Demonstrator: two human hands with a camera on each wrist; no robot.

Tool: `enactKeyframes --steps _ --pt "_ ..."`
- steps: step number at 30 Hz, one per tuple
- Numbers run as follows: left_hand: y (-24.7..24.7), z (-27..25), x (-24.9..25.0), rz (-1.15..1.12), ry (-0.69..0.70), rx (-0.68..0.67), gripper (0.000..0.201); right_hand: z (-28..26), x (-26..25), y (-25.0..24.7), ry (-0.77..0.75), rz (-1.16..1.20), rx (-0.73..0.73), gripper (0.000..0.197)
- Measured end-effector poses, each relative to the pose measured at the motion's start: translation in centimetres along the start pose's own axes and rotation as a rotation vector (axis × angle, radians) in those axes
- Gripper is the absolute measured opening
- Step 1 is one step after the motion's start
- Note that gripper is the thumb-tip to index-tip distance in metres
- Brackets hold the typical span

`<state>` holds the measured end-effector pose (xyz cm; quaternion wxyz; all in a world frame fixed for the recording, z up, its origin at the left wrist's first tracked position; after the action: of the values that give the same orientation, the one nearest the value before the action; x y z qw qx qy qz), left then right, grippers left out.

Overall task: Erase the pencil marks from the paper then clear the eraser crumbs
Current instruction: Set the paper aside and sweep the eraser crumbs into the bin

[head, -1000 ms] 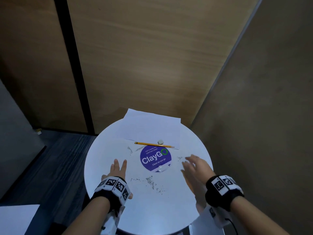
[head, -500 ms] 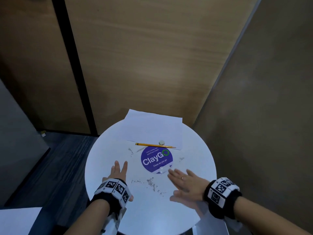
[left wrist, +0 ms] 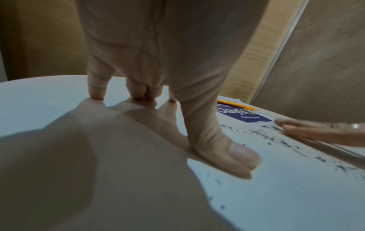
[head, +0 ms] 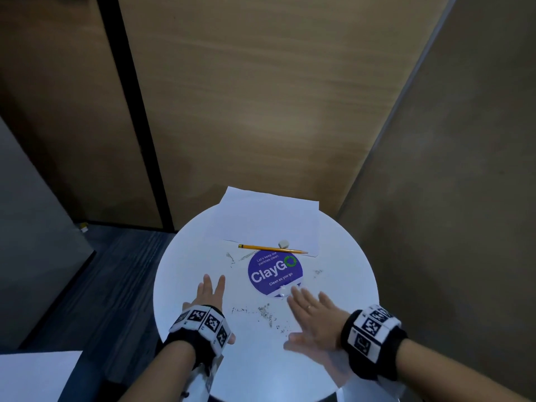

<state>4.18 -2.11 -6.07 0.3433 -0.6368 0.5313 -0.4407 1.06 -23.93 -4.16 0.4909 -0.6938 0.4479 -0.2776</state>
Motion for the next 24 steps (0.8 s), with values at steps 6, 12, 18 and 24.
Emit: enactKeyframes --steps 6,12,18,24 --pt "-0.3 -0.2 0.1 0.010 -0.017 -0.024 0.126 2.9 2.2 -2.8 0.218 0.000 0.175 0.129" --pt "-0.2 -0.3 0.0 -0.007 -0.006 0.006 0.125 2.2 -1.6 -0.9 0.110 -0.059 0.193 0.081" --pt "0.1 -0.1 -0.1 0.009 0.006 0.028 0.125 2.7 0.2 -1.3 0.135 -0.091 0.153 0.089" --pt "0.0 -0.1 -0.2 -0.013 0.010 0.034 0.123 3.6 -1.2 -2.0 -0.022 -0.108 0.070 0.110"
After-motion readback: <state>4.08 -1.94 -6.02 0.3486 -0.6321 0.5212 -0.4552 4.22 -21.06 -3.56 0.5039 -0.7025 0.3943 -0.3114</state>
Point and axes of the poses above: each hand's wrist, its own z-axis towards the middle knuckle, its own y-axis out of the palm, x = y × z, the point moved 6 cm from there along z, towards the middle knuckle, and after that the axes turned 15 degrees about x, right-handed, at the moved point
